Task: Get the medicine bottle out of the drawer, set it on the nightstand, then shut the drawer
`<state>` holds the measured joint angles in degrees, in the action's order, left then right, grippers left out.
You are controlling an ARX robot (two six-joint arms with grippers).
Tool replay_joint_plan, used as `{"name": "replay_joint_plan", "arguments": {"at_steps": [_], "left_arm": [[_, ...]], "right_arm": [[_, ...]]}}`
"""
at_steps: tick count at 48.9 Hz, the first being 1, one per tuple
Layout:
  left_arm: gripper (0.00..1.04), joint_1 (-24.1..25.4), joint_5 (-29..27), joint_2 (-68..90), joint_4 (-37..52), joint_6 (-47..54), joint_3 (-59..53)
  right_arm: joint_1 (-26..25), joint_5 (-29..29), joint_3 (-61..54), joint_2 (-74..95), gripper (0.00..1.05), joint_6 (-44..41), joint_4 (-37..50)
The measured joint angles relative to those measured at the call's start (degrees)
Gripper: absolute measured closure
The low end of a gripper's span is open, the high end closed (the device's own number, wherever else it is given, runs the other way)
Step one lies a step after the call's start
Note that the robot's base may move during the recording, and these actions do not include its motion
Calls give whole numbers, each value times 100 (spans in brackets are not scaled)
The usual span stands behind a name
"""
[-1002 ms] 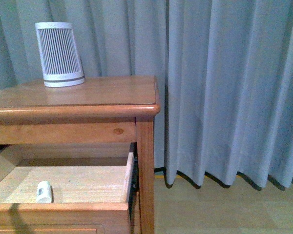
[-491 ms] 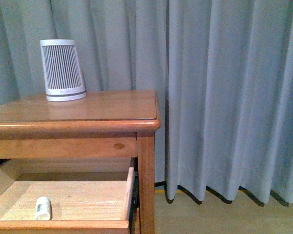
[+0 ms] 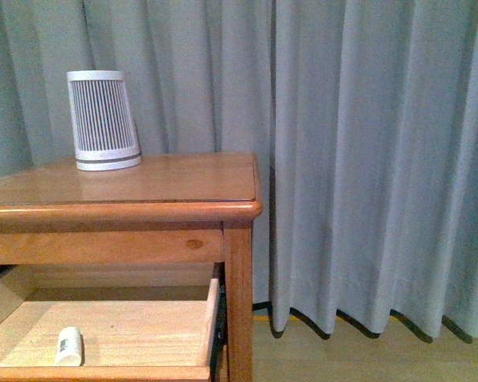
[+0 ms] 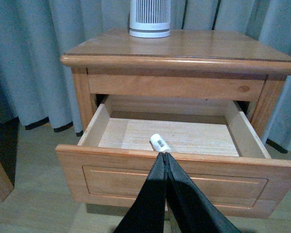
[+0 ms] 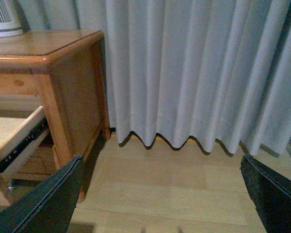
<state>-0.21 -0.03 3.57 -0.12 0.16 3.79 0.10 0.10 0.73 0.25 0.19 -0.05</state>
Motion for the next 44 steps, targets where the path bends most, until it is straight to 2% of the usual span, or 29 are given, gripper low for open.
{"name": "replay_joint_plan", "arguments": {"at_steps": [33, 37, 41, 44], "left_arm": [[102, 0, 0, -321, 0, -4, -323], [83, 0, 2, -321, 0, -4, -323], [68, 0, 0, -321, 0, -4, -323], [52, 0, 0, -321, 0, -4, -323]], "right_arm": [[0, 2, 0, 0, 7, 0, 0], [0, 4, 0, 0, 7, 0, 0], [0, 2, 0, 0, 7, 0, 0], [0, 4, 0, 0, 7, 0, 0]]}}
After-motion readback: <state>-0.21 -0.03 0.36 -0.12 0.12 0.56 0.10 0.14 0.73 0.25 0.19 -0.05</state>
